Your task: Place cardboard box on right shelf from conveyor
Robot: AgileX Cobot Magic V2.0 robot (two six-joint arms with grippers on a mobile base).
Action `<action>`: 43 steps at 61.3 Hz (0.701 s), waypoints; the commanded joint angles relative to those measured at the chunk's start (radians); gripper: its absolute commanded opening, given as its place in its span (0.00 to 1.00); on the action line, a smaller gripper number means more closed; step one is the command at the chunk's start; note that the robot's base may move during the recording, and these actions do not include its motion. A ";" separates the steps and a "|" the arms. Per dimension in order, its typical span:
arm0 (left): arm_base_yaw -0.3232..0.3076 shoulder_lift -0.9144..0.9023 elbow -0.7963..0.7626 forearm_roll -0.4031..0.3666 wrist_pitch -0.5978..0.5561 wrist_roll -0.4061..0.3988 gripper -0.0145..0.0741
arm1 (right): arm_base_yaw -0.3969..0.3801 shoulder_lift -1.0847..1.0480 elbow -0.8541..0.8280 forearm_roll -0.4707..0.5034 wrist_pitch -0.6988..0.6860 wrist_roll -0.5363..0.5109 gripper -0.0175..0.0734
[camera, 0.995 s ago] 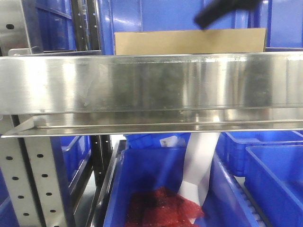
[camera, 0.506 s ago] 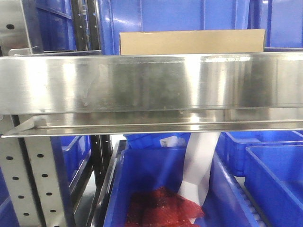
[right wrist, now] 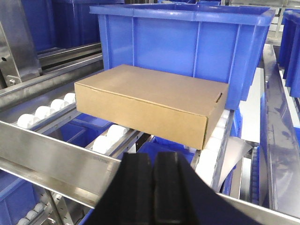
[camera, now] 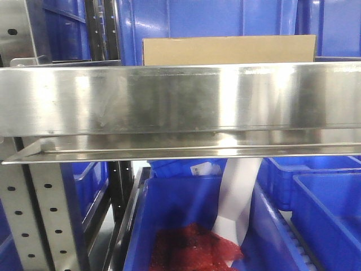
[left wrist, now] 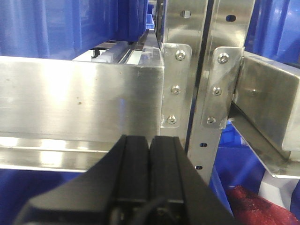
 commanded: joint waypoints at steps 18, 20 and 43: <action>0.001 -0.014 0.009 -0.006 -0.085 0.000 0.03 | -0.005 0.002 -0.029 -0.011 -0.087 0.003 0.26; 0.001 -0.014 0.009 -0.006 -0.085 0.000 0.03 | -0.005 0.001 -0.029 -0.011 -0.087 0.003 0.26; 0.001 -0.014 0.009 -0.006 -0.085 0.000 0.03 | -0.175 -0.207 0.122 0.010 -0.117 -0.035 0.26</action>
